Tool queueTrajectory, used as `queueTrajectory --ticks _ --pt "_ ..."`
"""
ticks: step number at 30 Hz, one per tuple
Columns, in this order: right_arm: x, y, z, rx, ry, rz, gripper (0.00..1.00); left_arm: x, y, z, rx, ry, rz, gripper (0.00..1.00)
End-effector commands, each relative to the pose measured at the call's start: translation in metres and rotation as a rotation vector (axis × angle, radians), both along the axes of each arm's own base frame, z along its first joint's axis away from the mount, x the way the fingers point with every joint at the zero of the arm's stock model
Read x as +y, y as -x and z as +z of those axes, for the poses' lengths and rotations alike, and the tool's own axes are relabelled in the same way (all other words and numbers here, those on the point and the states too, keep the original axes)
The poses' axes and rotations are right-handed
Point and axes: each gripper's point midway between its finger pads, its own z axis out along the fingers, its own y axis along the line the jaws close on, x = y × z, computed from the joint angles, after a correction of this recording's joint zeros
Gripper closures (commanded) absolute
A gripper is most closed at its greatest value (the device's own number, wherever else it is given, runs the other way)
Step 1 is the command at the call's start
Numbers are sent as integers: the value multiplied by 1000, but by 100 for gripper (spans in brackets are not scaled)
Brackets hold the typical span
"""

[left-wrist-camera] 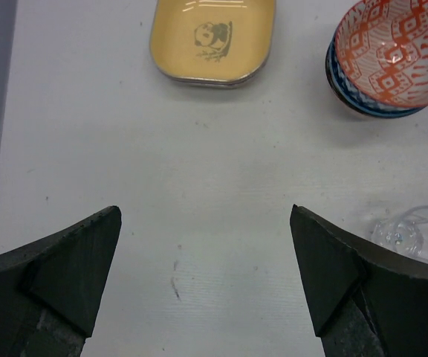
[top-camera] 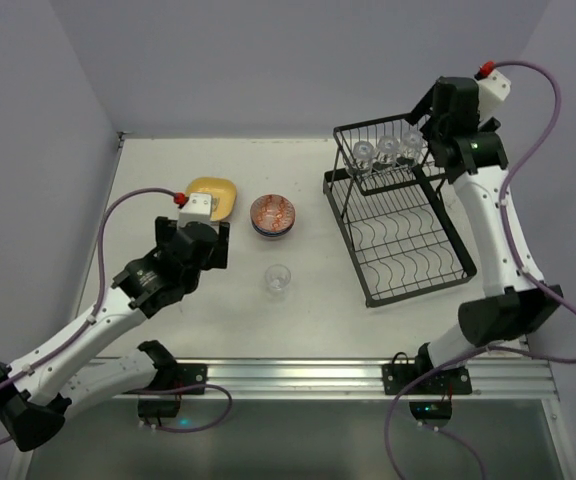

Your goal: Unload the mixed dishes from the dish rack

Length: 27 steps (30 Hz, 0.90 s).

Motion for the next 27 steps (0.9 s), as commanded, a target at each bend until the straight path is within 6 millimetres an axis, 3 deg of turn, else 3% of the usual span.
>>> queueTrajectory --ticks 1,2,3,8,18,27 --pt "-13 -11 -3 21 -7 -120 1 15 -9 32 -150 67 121 0" --pt "-11 -23 -15 49 -2 -122 2 13 -9 33 -154 75 114 0" --pt "-10 -28 -10 37 -4 -126 2 13 -8 31 -146 72 110 0" --pt "7 -61 -35 85 -40 -73 7 5 -11 23 -117 57 72 0" --pt "17 -77 -81 167 -100 -94 11 -1 -10 21 -103 67 38 0" --pt "14 -81 -96 187 -101 -135 26 -5 -10 19 -95 74 17 0"
